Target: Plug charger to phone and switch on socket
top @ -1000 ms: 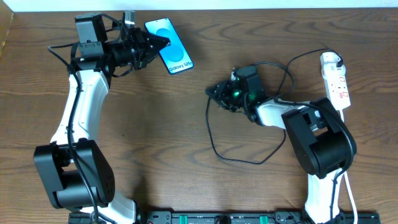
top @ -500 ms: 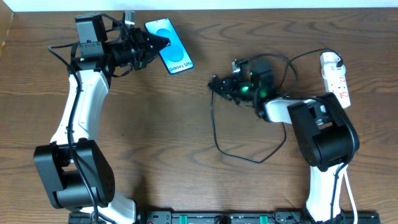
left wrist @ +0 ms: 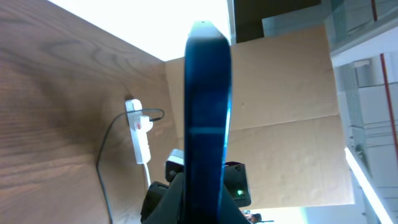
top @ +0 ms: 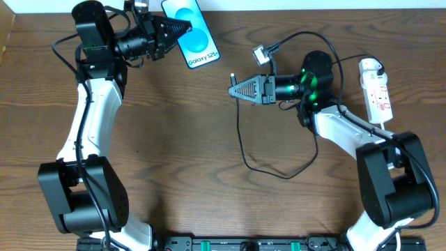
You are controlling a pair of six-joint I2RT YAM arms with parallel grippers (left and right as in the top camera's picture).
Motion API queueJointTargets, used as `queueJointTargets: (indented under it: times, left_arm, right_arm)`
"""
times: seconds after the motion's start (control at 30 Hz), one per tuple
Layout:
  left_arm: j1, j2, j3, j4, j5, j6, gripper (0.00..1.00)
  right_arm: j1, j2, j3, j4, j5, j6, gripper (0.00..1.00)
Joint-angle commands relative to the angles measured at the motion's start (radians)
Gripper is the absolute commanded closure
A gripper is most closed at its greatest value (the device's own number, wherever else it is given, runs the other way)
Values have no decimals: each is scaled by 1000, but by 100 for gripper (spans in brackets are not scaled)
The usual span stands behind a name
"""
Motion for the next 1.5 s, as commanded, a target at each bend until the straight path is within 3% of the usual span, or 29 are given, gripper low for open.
queueJointTargets:
  times: [0.0,0.1,0.37,0.83,1.27,1.47]
  left_arm:
    - [-14,-13,20,18,44,-33,92]
    - [-30,-13,20,48,47,-30,93]
    - [-67,-13,20,148,72,-30,92]
    - [-67,-13,21,195,62,-76,92]
    - [-80,-13,20,195,170,-66,92]
    - [-100,-13,20,195,145,-47,93]
  right_arm:
    - [39,-26,9,62,-27,79,99]
    - [68,-26,9,138,-22,129,99]
    - [91,-26,9,149,37,132,99]
    - [90,-25,10,341,50,110,99]
    - [90,-25,10,352,94,121,99]
    - [90,-25,10,360,98,129,99]
